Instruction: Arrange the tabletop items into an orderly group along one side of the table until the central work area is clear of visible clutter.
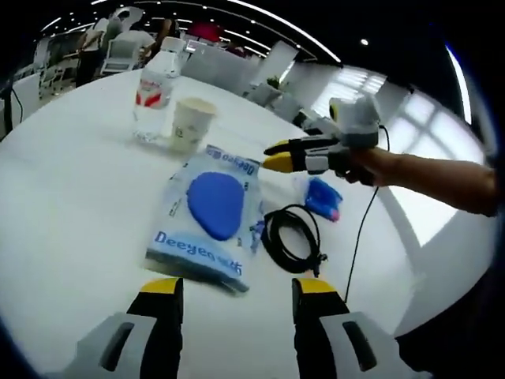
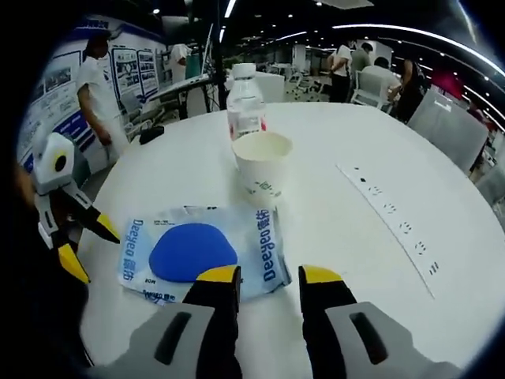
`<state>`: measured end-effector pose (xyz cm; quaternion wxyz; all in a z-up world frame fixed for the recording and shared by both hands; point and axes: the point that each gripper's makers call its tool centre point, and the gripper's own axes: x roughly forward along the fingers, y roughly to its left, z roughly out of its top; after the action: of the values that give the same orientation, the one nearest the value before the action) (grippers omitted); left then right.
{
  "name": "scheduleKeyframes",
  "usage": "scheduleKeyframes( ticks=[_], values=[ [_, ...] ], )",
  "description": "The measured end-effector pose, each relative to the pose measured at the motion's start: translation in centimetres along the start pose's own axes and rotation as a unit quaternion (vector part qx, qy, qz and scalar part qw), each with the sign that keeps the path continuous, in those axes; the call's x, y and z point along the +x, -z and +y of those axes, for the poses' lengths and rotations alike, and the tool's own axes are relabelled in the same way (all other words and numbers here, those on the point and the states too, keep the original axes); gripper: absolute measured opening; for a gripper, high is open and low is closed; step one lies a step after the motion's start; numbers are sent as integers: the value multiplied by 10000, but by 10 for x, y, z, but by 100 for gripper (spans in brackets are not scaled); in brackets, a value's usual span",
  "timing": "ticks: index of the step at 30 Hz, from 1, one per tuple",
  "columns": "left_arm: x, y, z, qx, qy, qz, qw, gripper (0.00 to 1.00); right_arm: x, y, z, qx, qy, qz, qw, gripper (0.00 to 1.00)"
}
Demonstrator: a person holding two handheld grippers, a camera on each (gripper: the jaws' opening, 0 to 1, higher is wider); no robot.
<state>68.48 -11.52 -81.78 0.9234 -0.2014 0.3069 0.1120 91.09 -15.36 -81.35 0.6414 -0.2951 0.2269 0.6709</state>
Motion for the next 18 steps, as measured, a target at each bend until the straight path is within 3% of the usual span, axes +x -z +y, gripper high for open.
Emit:
scheduleKeyframes(
  ticks=[3, 7, 11, 13, 18],
  values=[
    [2, 2, -4, -50, 23, 54, 10000, 49, 5, -2, 1, 24, -4, 3, 10000, 22],
    [5, 10, -9, -198, 86, 188, 9996, 38, 17, -6, 4, -28, -22, 11, 10000, 18],
    [11, 19, -26, -327, 352, 410, 9980, 29, 30, -8, 12, 75, -265, 112, 9996, 10],
    [16, 32, -32, -695, 541, 765, 9932, 27, 38, -9, 16, 374, -285, 46, 9989, 6],
    [27, 35, -28, -1152, 559, 826, 9883, 26, 49, 0, 19, 328, -78, 121, 9994, 9]
  ],
)
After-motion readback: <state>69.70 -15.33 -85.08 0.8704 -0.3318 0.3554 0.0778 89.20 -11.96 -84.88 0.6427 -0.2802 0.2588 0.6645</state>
